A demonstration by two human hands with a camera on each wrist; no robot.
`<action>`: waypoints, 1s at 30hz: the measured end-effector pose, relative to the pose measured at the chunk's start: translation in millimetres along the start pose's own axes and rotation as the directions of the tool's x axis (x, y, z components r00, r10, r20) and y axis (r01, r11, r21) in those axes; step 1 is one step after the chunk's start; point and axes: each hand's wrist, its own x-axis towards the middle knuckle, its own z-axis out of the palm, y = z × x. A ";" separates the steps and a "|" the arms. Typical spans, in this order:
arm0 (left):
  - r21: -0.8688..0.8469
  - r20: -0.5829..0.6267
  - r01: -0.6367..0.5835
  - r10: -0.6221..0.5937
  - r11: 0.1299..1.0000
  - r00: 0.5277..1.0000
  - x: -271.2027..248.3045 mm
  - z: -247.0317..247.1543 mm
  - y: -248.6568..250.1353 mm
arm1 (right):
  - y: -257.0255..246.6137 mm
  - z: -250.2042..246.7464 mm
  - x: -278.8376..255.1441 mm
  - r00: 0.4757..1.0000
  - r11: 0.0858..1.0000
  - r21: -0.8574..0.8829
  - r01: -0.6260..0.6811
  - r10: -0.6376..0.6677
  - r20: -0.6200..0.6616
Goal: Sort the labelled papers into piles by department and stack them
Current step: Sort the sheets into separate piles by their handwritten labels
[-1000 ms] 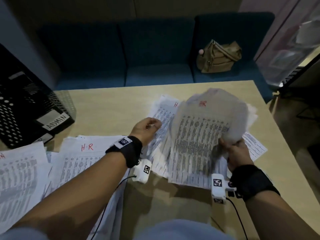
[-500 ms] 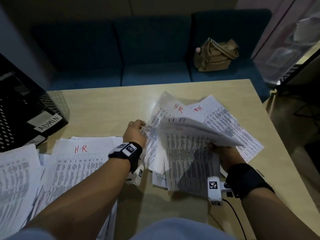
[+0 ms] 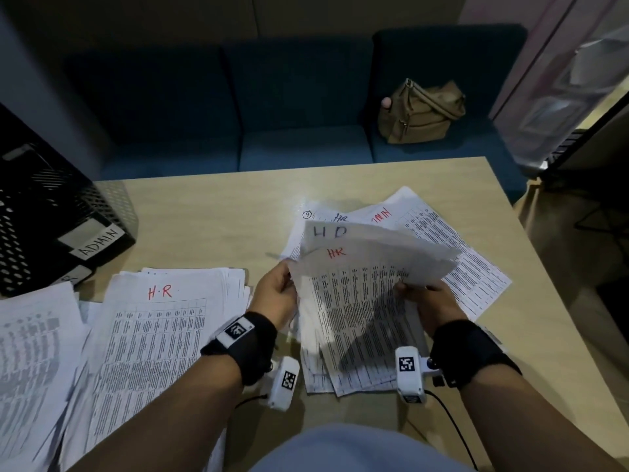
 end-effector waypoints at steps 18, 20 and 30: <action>0.419 -0.253 0.206 -0.104 0.884 0.962 31.4 -6.9 -11.0 | 2.3 -14.5 -3.8 0.994 0.986 0.167 0.006 -0.024 0.107; 0.504 -0.214 0.223 -0.129 0.834 0.968 40.5 -8.2 -13.2 | 6.2 -17.4 -4.7 0.986 0.983 0.180 -0.036 0.006 0.166; -0.007 -0.185 0.082 -0.082 0.997 0.979 -2.7 -20.4 -25.4 | 4.5 -24.4 -6.3 0.977 0.984 -0.170 -0.047 0.081 0.198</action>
